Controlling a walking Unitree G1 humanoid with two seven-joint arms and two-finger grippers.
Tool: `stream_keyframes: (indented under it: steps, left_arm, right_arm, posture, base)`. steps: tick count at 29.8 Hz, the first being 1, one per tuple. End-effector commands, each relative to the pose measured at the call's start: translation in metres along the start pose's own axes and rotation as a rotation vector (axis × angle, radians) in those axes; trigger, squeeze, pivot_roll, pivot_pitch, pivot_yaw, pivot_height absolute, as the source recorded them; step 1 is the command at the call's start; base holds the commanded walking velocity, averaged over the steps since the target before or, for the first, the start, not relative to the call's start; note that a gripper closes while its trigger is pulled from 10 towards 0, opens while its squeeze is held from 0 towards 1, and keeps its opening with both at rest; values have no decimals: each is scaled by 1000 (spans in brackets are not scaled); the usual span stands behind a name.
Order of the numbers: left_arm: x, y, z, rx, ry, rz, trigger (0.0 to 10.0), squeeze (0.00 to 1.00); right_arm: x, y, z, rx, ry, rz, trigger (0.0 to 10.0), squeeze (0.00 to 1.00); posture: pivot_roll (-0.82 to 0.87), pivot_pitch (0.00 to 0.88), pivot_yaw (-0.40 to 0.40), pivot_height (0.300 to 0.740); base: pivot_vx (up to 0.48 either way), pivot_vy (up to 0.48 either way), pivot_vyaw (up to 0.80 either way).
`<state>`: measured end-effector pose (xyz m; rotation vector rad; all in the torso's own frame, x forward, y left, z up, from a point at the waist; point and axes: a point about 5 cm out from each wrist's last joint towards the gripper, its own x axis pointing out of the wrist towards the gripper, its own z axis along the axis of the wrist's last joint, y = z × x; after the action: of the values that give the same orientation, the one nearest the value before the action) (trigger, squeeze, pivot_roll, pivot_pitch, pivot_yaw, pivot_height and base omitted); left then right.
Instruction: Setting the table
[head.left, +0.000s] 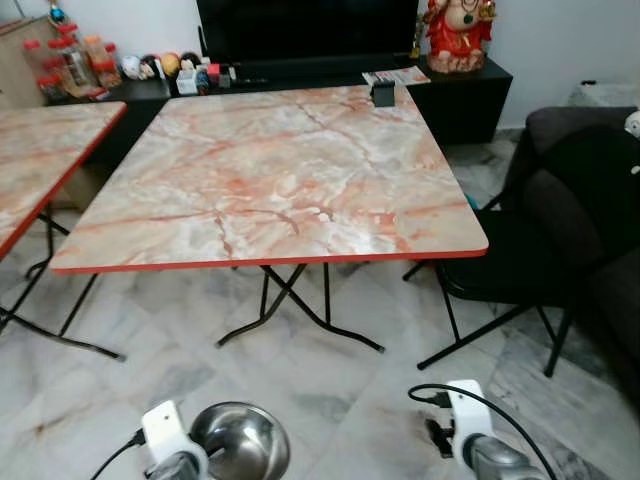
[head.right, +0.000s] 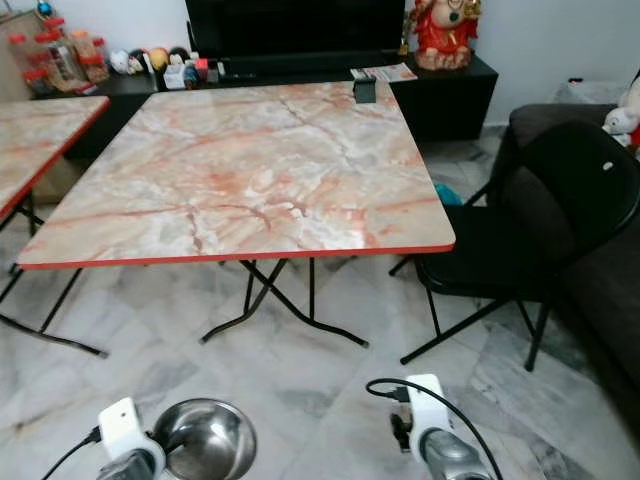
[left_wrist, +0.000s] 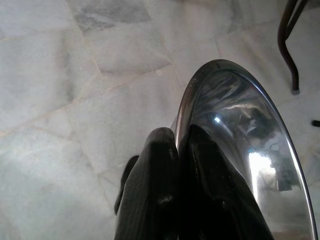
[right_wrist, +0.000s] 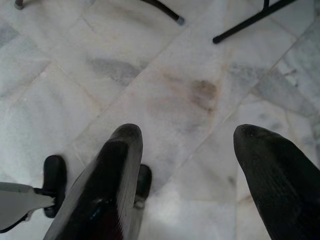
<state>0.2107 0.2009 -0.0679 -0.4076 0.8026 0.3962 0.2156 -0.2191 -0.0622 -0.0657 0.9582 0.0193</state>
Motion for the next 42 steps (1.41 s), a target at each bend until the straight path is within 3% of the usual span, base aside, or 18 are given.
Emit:
stream_keyframes:
  steps: [1,36,42]
  left_arm:
    - [1,7,7,23,-21,15,10000,0]
    - [1,5,10,43,-29,19,10000,0]
    - [1,5,11,42,-29,26,10000,0]
  right_arm:
    - [2,8,5,-16,-11,24,10000,0]
    - [2,8,7,-27,-13,31,10000,0]
    - [2,9,7,-32,-11,34,10000,0]
  posture:
    - [-42,0,34,740]
    - [-40,0,31,740]
    - [-38,0,31,740]
  base:
    - [0,0,0]
    - [326,0,55]
    - [0,0,0]
